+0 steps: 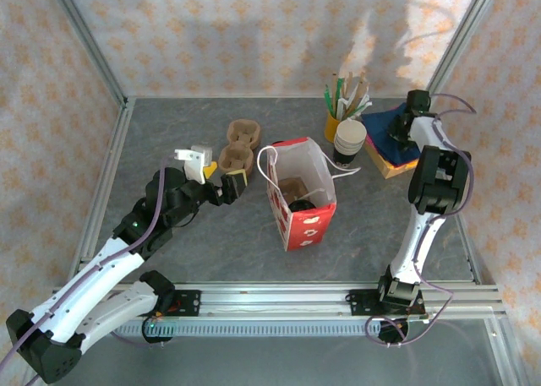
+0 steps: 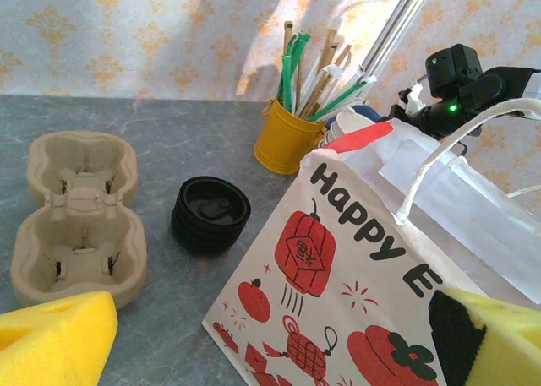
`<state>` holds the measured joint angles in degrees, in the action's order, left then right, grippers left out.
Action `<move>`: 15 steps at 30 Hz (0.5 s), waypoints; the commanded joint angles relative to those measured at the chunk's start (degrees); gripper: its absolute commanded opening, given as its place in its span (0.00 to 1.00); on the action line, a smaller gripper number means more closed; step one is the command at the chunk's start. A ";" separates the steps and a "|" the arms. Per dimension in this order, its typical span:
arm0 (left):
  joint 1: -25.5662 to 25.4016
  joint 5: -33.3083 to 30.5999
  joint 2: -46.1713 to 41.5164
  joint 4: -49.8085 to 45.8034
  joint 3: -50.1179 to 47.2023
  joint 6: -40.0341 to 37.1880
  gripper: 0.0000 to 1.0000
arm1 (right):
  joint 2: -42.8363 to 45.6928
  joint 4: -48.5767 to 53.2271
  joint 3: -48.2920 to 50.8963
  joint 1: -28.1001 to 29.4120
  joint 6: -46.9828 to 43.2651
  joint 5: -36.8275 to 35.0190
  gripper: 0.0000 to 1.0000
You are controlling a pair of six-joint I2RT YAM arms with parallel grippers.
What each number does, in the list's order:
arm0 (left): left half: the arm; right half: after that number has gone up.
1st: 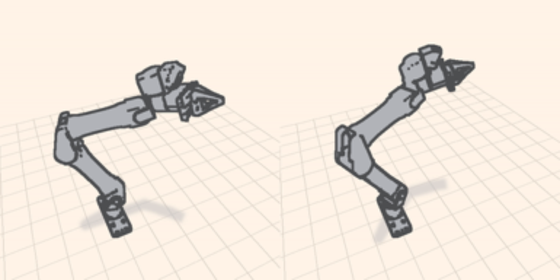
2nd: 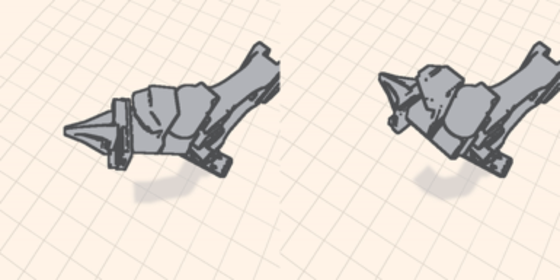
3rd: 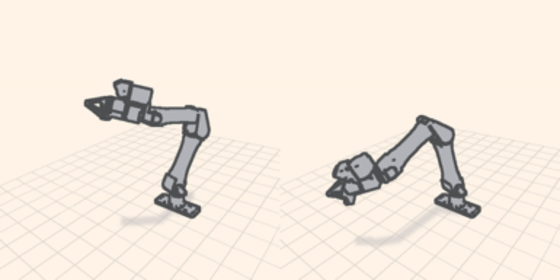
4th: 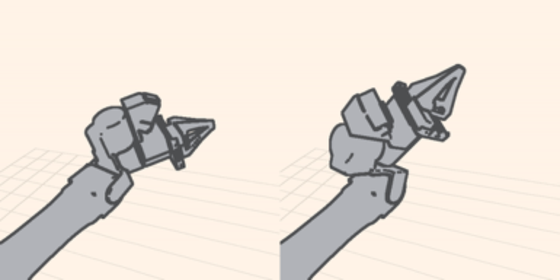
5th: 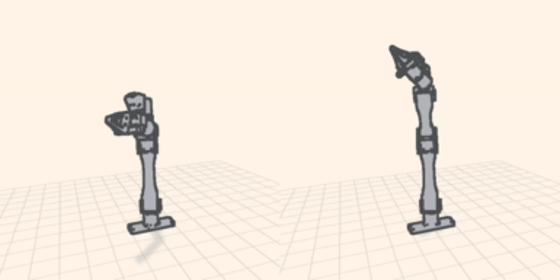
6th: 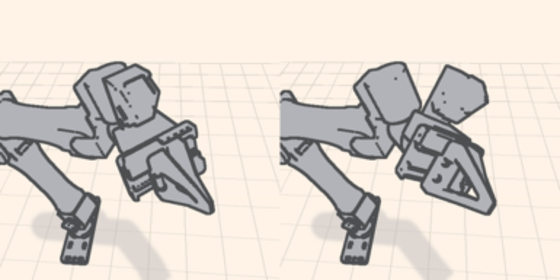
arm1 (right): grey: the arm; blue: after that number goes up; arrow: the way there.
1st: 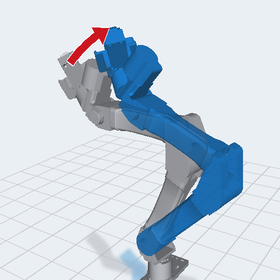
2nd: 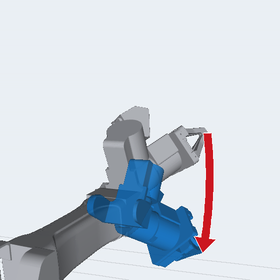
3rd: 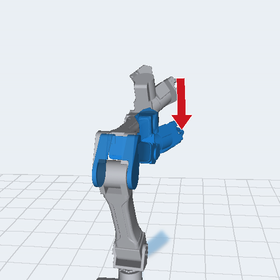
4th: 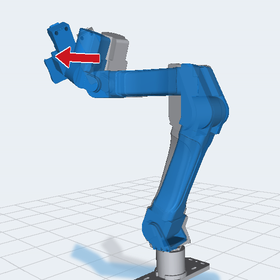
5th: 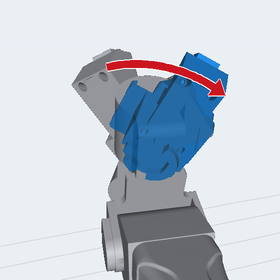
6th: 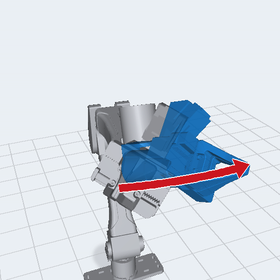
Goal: Pack the takeout coffee
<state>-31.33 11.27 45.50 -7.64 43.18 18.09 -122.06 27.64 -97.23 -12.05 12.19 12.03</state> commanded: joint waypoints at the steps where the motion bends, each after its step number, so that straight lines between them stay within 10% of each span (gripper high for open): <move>1: 0.50 -1.15 -0.24 -0.27 0.72 0.37 0.96 | 3.10 -2.02 0.33 -0.37 1.19 3.06 0.28; 15: 0.56 -1.07 0.21 0.09 1.41 0.19 0.96 | 7.17 -2.41 -1.22 -0.75 2.59 6.81 0.11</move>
<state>-31.33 11.25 45.67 -7.64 43.18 18.09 -119.00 26.06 -97.21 -12.45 14.35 17.96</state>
